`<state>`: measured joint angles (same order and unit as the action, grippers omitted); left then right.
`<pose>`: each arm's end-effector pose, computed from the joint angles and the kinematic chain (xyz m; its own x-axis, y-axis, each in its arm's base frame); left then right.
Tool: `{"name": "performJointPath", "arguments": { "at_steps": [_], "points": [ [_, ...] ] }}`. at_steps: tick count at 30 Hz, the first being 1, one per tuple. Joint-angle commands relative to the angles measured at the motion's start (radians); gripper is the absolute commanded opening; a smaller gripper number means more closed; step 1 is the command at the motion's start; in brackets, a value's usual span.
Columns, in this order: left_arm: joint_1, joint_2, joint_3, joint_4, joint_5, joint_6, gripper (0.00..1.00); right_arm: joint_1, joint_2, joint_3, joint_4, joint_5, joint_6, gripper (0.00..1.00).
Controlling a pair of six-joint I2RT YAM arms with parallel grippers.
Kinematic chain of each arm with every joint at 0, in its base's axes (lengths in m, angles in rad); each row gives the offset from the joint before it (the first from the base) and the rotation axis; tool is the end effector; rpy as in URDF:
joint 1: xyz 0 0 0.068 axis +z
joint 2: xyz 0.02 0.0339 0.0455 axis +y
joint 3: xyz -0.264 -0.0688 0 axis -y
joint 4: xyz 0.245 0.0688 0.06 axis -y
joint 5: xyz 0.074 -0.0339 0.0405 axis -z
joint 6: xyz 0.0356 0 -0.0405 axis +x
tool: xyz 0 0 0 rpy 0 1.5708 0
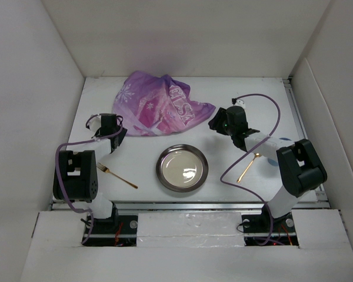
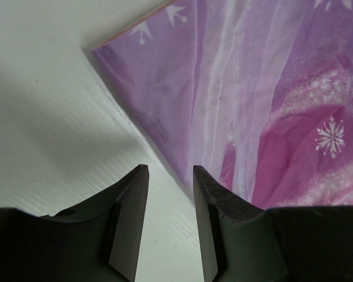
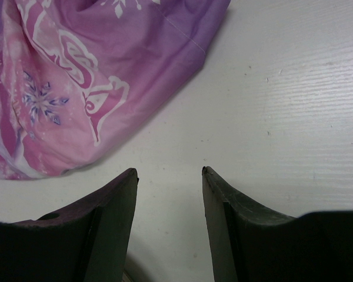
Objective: Set the dinner table for one person
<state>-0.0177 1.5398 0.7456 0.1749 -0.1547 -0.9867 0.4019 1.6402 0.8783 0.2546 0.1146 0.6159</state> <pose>0.3153 -0.0001 0.1813 -0.2300 -0.8203 -0.5236 -0.5437 0.5546 -0.6300 0.3261 0.1342 0.1980 -0.5363 0.3956 -0.7455 0.0162 0.8880 0.4596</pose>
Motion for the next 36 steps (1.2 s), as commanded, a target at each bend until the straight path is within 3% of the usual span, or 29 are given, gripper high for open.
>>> {"name": "performJointPath", "arguments": {
  "at_steps": [1,6,17,23,24,32,34,36],
  "points": [
    [-0.008,0.019,0.058,-0.038,-0.066,-0.078,0.33,-0.044,0.027,0.077,0.069,-0.033,0.030,0.54],
    [0.047,0.037,-0.001,-0.028,-0.060,-0.148,0.39,-0.121,0.142,0.154,0.078,-0.104,0.071,0.65],
    [0.078,0.065,0.003,-0.074,-0.129,-0.170,0.38,-0.155,0.262,0.254,0.081,-0.196,0.120,0.62],
    [0.078,0.126,0.104,-0.121,-0.120,-0.171,0.29,-0.187,0.368,0.341,0.063,-0.281,0.191,0.61],
    [0.078,0.128,0.104,-0.118,-0.120,-0.176,0.23,-0.199,0.381,0.349,0.061,-0.294,0.205,0.60],
    [0.087,0.140,0.103,-0.077,-0.102,-0.164,0.08,-0.219,0.475,0.410,0.061,-0.319,0.336,0.54],
    [0.087,0.141,0.101,-0.069,-0.105,-0.159,0.08,-0.219,0.497,0.428,0.072,-0.320,0.358,0.53],
    [0.087,0.140,0.098,-0.069,-0.112,-0.159,0.14,-0.219,0.535,0.477,0.032,-0.322,0.363,0.53]
  ]
}}
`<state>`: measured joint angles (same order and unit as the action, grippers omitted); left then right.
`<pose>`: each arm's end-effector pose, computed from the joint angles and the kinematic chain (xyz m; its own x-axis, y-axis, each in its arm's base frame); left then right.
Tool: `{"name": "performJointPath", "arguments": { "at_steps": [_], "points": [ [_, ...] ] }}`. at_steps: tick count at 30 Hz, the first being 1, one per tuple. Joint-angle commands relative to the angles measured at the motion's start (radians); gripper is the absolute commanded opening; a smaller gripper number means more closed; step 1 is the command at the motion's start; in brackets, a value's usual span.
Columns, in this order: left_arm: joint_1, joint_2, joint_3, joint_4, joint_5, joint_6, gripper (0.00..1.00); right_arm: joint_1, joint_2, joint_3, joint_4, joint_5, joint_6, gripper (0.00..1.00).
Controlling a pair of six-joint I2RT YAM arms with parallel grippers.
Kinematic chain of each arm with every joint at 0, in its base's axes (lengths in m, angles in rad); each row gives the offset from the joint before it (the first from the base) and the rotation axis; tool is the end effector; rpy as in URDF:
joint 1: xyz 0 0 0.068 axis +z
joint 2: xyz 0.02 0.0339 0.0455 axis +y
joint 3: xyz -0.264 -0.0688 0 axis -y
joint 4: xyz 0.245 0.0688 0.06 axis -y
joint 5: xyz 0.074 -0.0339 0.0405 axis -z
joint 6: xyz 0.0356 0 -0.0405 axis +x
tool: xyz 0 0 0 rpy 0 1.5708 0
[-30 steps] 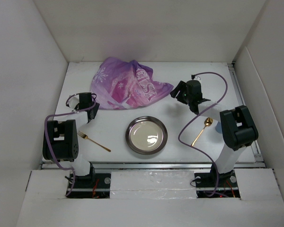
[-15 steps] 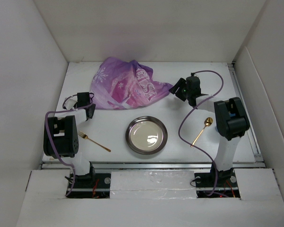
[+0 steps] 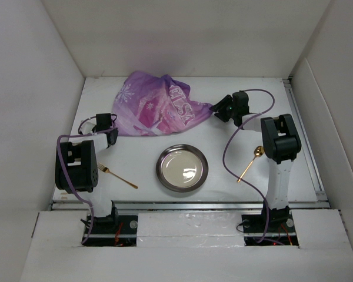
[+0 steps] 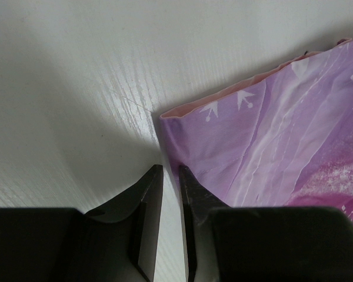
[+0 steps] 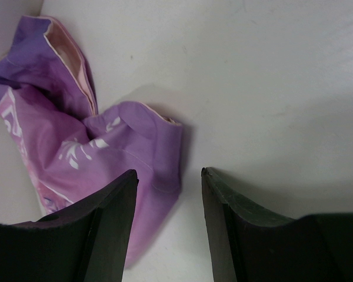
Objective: Set the dinner table for one person
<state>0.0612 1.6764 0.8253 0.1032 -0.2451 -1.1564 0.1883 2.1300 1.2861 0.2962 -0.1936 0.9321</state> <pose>0.3329 0.0291 0.1575 -0.0565 -0.8931 -0.4462 -0.7168 0.3474 -0.6046 0.4513 0.0930 0.1374 -0.5820 0.6912 -0.4285 0.2050 0.6346 0.7452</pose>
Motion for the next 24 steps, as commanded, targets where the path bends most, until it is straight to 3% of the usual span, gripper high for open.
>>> {"name": "performJointPath", "arguments": {
  "at_steps": [1,5,8,11,12,13,14,16,21,24],
  "points": [
    [0.008,0.000,0.017,0.003,-0.023,0.009,0.16,-0.006,0.053,0.081,-0.020,-0.013,0.048,0.52],
    [0.008,-0.001,0.015,0.004,-0.028,0.012,0.23,0.003,0.090,0.082,0.007,-0.018,0.091,0.43],
    [0.008,0.005,0.026,-0.007,-0.031,0.018,0.23,0.013,0.097,0.100,0.017,-0.006,0.097,0.39],
    [0.008,0.012,0.031,-0.003,-0.033,0.020,0.12,0.013,0.107,0.122,0.024,-0.010,0.094,0.24],
    [0.008,0.014,0.035,-0.005,-0.040,0.023,0.12,0.022,0.105,0.116,0.038,-0.009,0.097,0.20],
    [0.008,0.026,0.040,-0.007,-0.049,0.026,0.12,0.022,0.100,0.111,0.047,-0.006,0.094,0.11],
    [0.008,0.038,0.055,-0.005,-0.065,0.040,0.02,0.022,0.096,0.096,0.063,0.002,0.096,0.07],
    [0.017,0.075,0.077,0.003,-0.042,0.058,0.00,0.022,0.084,0.081,0.072,0.006,0.088,0.01],
    [0.026,0.066,0.124,0.006,-0.045,0.096,0.00,0.022,-0.014,0.010,0.096,0.032,0.033,0.00],
    [0.026,-0.044,0.110,0.032,-0.054,0.118,0.00,0.022,-0.109,-0.043,0.136,0.026,0.001,0.00]
  ]
}}
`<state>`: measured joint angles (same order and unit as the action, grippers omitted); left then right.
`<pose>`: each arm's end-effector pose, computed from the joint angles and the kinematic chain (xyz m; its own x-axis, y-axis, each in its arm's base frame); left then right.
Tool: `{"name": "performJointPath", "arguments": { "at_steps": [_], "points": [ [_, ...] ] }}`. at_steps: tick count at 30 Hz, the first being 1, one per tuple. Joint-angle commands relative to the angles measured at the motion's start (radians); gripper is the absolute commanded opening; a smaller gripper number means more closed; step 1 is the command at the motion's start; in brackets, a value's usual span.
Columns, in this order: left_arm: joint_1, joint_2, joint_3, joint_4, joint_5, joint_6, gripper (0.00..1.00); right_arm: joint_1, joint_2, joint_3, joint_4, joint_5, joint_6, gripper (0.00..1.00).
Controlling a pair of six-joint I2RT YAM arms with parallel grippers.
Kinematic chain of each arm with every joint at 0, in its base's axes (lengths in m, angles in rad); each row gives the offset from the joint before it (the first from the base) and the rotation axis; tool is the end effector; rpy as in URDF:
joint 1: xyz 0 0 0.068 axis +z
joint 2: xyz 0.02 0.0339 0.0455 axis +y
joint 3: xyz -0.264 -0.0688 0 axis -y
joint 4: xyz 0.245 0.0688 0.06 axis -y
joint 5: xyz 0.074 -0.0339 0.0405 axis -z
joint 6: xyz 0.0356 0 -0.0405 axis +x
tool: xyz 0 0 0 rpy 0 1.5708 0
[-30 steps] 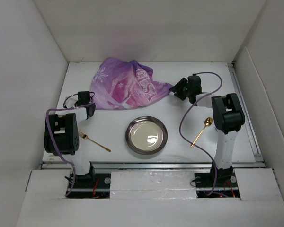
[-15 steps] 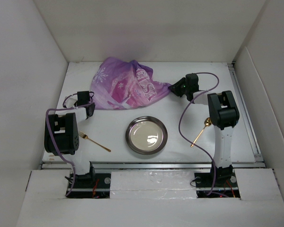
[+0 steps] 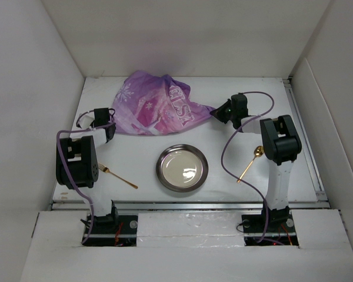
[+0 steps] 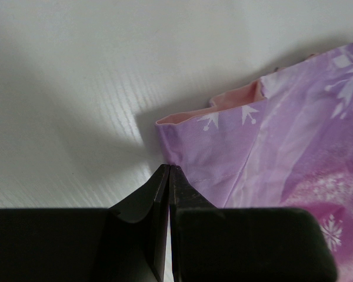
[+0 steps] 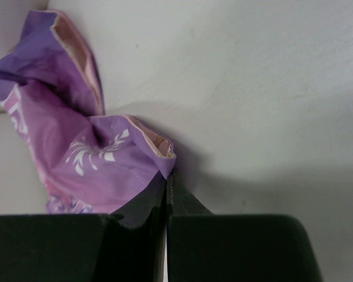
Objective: Set the dinner table for one person
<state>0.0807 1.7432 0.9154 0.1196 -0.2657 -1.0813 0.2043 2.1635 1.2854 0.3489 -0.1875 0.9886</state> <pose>0.3556 0.0381 0.1633 -0.0607 -0.8593 -0.5079 -0.7023 0.3984 -0.5900 0.4532 0.1007 0.1272 -0.5699 0.7200 -0.3960 0.2167 0.5966 0.7727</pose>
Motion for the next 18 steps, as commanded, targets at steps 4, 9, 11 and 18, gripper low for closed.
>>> {"name": "performJointPath", "arguments": {
  "at_steps": [4,9,11,18],
  "points": [
    [-0.002,-0.342,0.031,0.074,-0.021,0.086,0.00,0.027,-0.315,-0.064,0.055,0.055,-0.140,0.00],
    [-0.021,-0.474,0.218,-0.014,-0.021,0.178,0.00,0.047,-0.537,-0.034,-0.059,0.146,-0.275,0.00],
    [-0.021,-0.533,0.276,-0.026,0.006,0.208,0.00,0.047,-0.649,-0.020,-0.097,0.167,-0.315,0.00],
    [-0.021,-0.678,0.407,-0.054,0.097,0.244,0.00,0.056,-0.932,0.060,-0.246,0.256,-0.442,0.00]
  ]
}}
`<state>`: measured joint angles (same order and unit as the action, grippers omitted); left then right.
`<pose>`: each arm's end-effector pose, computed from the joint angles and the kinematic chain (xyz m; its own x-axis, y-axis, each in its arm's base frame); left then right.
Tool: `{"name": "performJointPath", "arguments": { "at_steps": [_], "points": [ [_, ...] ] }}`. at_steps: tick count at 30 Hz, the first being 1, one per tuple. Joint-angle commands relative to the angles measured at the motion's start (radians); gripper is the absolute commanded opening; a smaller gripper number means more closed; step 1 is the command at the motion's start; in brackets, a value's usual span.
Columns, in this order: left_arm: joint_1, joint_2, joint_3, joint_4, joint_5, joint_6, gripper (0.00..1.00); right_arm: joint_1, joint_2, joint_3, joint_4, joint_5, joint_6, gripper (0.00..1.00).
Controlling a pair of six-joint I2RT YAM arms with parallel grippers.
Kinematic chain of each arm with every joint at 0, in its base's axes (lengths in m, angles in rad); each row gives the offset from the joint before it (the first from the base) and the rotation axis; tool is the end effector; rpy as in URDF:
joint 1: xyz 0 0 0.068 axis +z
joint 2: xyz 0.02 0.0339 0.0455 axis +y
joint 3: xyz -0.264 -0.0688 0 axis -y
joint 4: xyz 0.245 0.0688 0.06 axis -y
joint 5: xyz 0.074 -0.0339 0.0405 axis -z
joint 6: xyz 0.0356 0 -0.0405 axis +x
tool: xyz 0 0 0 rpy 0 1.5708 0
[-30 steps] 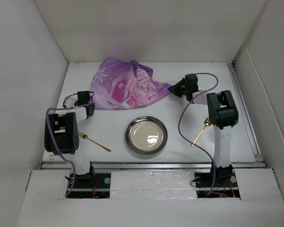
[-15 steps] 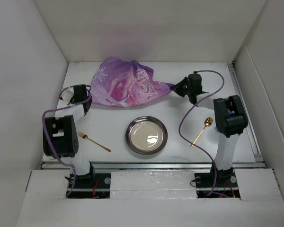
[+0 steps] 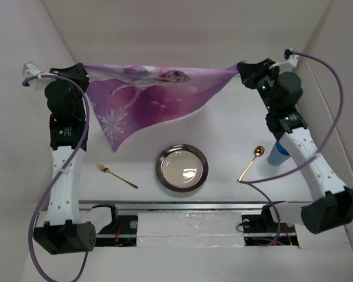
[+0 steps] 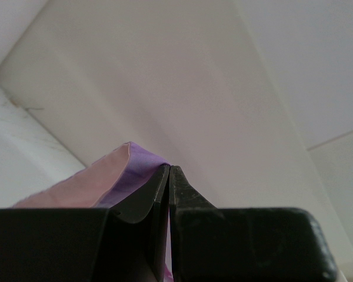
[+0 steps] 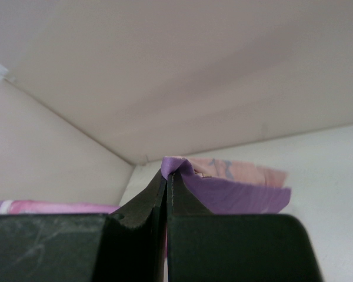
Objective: Set the dinner table for one person
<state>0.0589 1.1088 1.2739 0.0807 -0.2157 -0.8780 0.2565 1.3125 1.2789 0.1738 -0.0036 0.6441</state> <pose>0.2388 0.0217 0.4757 0.3588 -0.7318 -0.5794 0.0178 0.6260 -0.7796 0.2979 0.0783 0.4358 -0.0463 0.6086 -0.7921 -0.2868 0.7515 0.5942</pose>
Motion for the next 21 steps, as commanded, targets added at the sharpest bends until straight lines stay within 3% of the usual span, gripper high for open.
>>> {"name": "performJointPath", "arguments": {
  "at_steps": [1,5,9,14,21],
  "points": [
    [0.001,-0.053,0.051,-0.006,0.070,0.040,0.00,0.004,-0.102,0.079,-0.089,0.077,-0.109,0.00],
    [0.001,-0.058,0.091,0.010,0.124,0.042,0.00,-0.020,-0.171,0.118,-0.144,0.077,-0.145,0.00],
    [0.001,0.043,0.127,0.010,0.180,0.051,0.00,-0.065,-0.164,0.142,-0.151,0.053,-0.152,0.00],
    [0.001,0.232,0.247,0.002,0.291,0.068,0.00,-0.114,-0.043,0.204,-0.135,-0.024,-0.149,0.00],
    [-0.018,0.572,0.508,-0.041,0.297,0.082,0.00,-0.161,0.238,0.428,-0.135,-0.084,-0.135,0.00]
  ]
}}
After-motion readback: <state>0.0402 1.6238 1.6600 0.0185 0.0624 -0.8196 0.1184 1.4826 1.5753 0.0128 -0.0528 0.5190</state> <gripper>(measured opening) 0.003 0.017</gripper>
